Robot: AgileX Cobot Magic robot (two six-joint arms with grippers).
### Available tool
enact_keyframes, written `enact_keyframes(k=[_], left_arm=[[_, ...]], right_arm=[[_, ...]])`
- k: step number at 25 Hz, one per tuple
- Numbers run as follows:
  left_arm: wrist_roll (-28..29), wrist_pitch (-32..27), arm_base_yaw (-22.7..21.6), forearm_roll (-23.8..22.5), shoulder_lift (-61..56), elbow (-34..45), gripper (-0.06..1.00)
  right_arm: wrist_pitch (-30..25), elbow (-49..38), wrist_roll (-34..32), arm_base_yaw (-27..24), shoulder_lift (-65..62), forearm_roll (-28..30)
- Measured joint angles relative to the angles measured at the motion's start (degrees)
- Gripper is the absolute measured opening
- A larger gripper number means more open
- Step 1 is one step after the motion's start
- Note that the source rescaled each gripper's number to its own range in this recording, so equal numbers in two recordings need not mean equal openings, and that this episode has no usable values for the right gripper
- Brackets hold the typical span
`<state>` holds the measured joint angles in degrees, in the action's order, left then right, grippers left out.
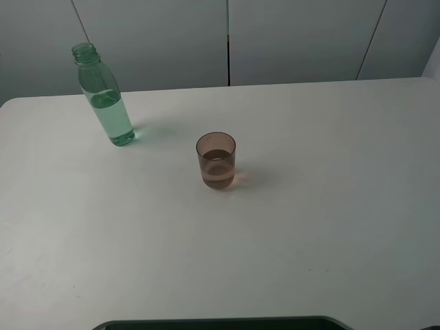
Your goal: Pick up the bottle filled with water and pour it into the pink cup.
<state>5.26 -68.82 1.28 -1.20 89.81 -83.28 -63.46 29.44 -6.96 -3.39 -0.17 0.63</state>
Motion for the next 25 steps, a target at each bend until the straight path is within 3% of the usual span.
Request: enact_keyframes(k=[5, 17, 25], left_arm=[[-0.95, -0.68, 0.0, 4.89, -5.85, 6.16, 0.94], [-5.6, -1.14, 0.0, 5.03, -35.68, 28.81, 0.94], [-13.11, -1.27, 0.0, 7.51, -54.46, 41.9, 0.94]], right_arm=[[0.0, 0.0, 0.0, 0.0, 0.0, 0.0], [0.0, 0.0, 0.0, 0.0, 0.0, 0.0], [0.0, 0.0, 0.0, 0.0, 0.0, 0.0]])
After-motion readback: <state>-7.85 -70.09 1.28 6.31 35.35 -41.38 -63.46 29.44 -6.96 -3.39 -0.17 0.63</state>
